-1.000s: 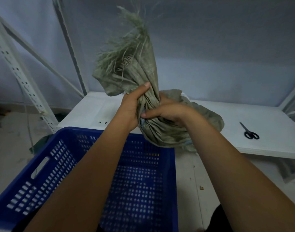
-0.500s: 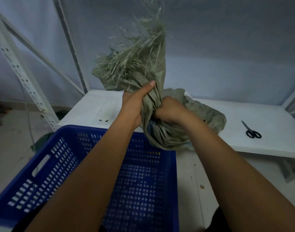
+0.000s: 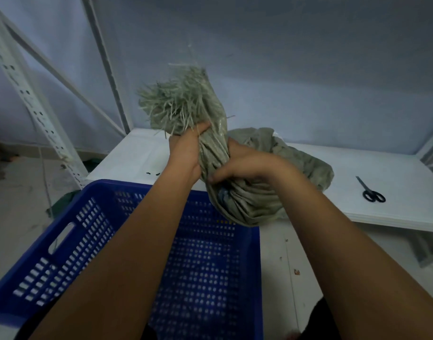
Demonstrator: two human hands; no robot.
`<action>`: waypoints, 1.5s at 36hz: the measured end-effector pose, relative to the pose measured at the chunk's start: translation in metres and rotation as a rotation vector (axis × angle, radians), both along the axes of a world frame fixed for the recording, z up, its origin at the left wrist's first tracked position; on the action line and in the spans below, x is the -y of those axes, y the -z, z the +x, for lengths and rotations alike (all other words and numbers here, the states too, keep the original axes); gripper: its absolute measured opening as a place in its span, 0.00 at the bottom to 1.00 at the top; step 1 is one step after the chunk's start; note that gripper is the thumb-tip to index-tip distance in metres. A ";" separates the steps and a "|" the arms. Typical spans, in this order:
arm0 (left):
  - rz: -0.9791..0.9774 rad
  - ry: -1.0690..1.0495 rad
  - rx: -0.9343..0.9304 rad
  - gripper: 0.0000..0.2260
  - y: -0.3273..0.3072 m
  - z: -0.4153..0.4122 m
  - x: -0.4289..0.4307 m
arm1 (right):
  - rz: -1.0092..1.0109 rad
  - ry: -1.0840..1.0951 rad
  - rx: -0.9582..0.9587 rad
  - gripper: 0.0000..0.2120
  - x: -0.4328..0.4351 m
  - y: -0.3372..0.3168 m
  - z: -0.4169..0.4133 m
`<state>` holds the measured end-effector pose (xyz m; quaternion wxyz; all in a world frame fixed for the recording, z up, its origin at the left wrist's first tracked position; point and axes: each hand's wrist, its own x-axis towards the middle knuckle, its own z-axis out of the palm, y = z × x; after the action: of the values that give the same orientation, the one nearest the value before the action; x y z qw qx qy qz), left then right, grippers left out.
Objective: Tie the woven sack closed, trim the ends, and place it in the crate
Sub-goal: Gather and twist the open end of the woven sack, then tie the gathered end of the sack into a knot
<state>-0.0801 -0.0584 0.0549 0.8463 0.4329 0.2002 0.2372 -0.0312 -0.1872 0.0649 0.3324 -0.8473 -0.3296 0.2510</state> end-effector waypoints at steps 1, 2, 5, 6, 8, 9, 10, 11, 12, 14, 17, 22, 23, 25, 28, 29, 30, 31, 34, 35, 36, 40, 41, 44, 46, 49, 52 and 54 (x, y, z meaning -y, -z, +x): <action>0.013 0.006 -0.006 0.17 0.000 0.000 -0.001 | 0.126 0.009 -0.093 0.43 0.000 -0.004 -0.001; 0.022 0.021 -0.016 0.14 0.000 0.000 -0.001 | 0.246 0.038 -0.156 0.43 -0.001 -0.007 0.000; 0.049 0.073 -0.048 0.10 0.000 -0.001 0.002 | 0.431 0.139 -0.226 0.45 -0.009 -0.007 0.003; 0.051 0.086 -0.047 0.11 0.000 -0.001 0.002 | 0.451 0.155 -0.237 0.48 -0.011 -0.005 0.004; 0.096 0.085 -0.063 0.11 0.000 0.000 0.002 | 0.467 0.163 -0.275 0.50 -0.012 0.000 0.005; 0.146 0.084 -0.076 0.13 0.001 0.000 0.002 | 0.469 0.156 -0.282 0.49 -0.011 0.001 0.004; 0.201 0.089 -0.087 0.15 0.002 0.000 0.002 | 0.471 0.149 -0.293 0.47 -0.010 0.003 0.004; 0.256 0.096 -0.094 0.18 0.003 0.000 0.002 | 0.462 0.149 -0.305 0.45 -0.008 0.005 0.004; 0.292 0.105 -0.097 0.18 0.004 0.000 0.003 | 0.443 0.147 -0.304 0.44 -0.007 0.007 0.005; 0.308 0.148 -0.085 0.17 0.005 0.000 0.005 | 0.383 0.142 -0.259 0.45 -0.005 0.010 0.005; 0.267 0.224 -0.057 0.14 0.004 0.000 0.007 | 0.326 0.184 -0.201 0.48 -0.008 0.016 0.006; 0.180 0.200 -0.069 0.21 0.000 0.004 0.002 | 0.287 0.197 -0.122 0.63 -0.015 0.027 0.008; 0.180 0.151 -0.080 0.22 0.000 0.004 0.000 | 0.261 0.200 -0.115 0.63 -0.015 0.028 0.009; 0.188 0.067 -0.077 0.22 0.001 0.005 -0.004 | 0.185 0.178 -0.080 0.50 -0.016 0.024 0.004; 0.169 0.028 -0.039 0.19 0.003 0.005 -0.007 | 0.045 0.127 -0.072 0.23 -0.011 0.015 -0.005; 0.147 0.027 -0.024 0.19 0.003 0.005 -0.008 | 0.025 0.126 -0.071 0.20 -0.010 0.014 -0.006; 0.120 0.019 -0.018 0.19 0.003 0.005 -0.010 | 0.021 0.129 -0.068 0.17 -0.009 0.014 -0.008; 0.095 0.005 -0.019 0.20 0.002 0.006 -0.011 | 0.033 0.134 -0.063 0.15 -0.009 0.014 -0.008; 0.047 -0.013 -0.021 0.17 0.001 0.009 -0.013 | 0.065 0.149 -0.068 0.12 -0.010 0.016 -0.011; 0.049 -0.016 -0.025 0.16 0.001 0.010 -0.015 | 0.064 0.155 -0.092 0.12 -0.010 0.016 -0.011; 0.057 -0.022 -0.027 0.15 0.002 0.011 -0.017 | 0.070 0.159 -0.132 0.13 -0.009 0.016 -0.012; 0.081 -0.060 -0.030 0.13 0.008 0.015 -0.028 | 0.137 0.205 -0.309 0.16 -0.007 0.018 -0.013; 0.090 -0.062 -0.023 0.13 0.010 0.016 -0.030 | 0.159 0.227 -0.336 0.16 -0.006 0.018 -0.012; 0.206 -0.099 -0.015 0.15 0.014 0.022 -0.031 | 0.210 0.258 -0.419 0.18 -0.006 0.019 -0.008; 0.294 -0.120 -0.021 0.16 0.015 0.026 -0.032 | 0.269 0.229 -0.483 0.16 -0.005 0.019 -0.008; 0.356 -0.100 -0.015 0.14 0.018 0.030 -0.033 | 0.278 0.176 -0.508 0.23 -0.004 0.020 -0.008; 0.377 -0.092 -0.005 0.12 0.020 0.031 -0.034 | 0.273 0.225 -0.472 0.26 -0.011 0.028 -0.003; 0.348 -0.094 -0.006 0.10 0.024 0.032 -0.039 | 0.320 0.344 -0.450 0.24 -0.016 0.034 0.001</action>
<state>-0.0480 -0.0192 0.0312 0.7459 0.5638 0.1786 0.3063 -0.0305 -0.1707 0.0310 0.5634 -0.7509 -0.1349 0.3171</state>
